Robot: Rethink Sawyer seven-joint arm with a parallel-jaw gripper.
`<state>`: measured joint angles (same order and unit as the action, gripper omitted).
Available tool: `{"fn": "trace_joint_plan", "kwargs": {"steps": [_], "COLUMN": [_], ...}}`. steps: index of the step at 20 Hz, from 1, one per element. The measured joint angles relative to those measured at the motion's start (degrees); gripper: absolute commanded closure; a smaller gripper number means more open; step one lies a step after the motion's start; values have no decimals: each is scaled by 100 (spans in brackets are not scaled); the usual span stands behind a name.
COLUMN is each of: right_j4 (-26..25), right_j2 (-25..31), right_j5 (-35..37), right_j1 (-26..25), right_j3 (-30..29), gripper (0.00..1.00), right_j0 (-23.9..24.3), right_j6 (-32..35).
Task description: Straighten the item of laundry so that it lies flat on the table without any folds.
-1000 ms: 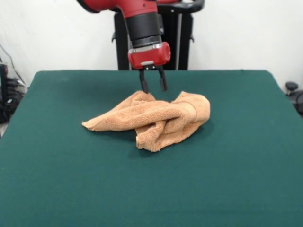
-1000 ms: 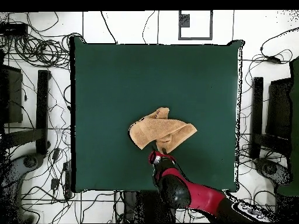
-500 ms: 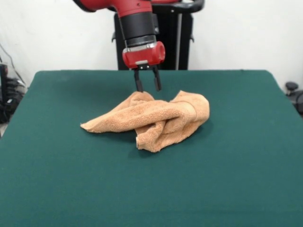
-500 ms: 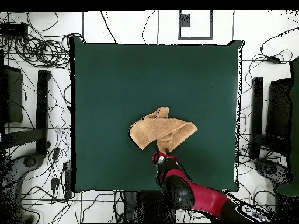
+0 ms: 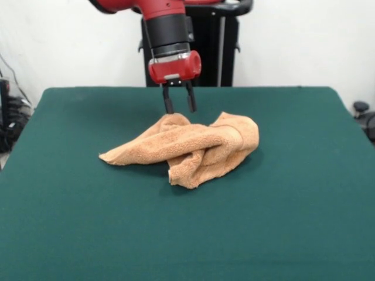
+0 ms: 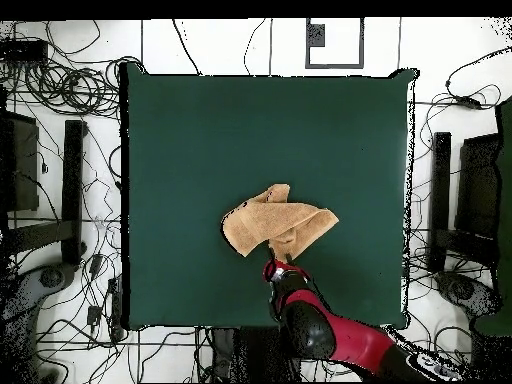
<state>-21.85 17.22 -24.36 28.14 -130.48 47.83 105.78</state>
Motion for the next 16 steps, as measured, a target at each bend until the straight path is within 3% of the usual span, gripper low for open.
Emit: {"fn": "trace_joint_plan", "kwargs": {"steps": [16], "right_j4": [-1], "right_j2": [12], "right_j5": [0], "right_j1": [335], "right_j3": [-2], "gripper": [0], "right_j0": [0], "right_j6": [0]}}
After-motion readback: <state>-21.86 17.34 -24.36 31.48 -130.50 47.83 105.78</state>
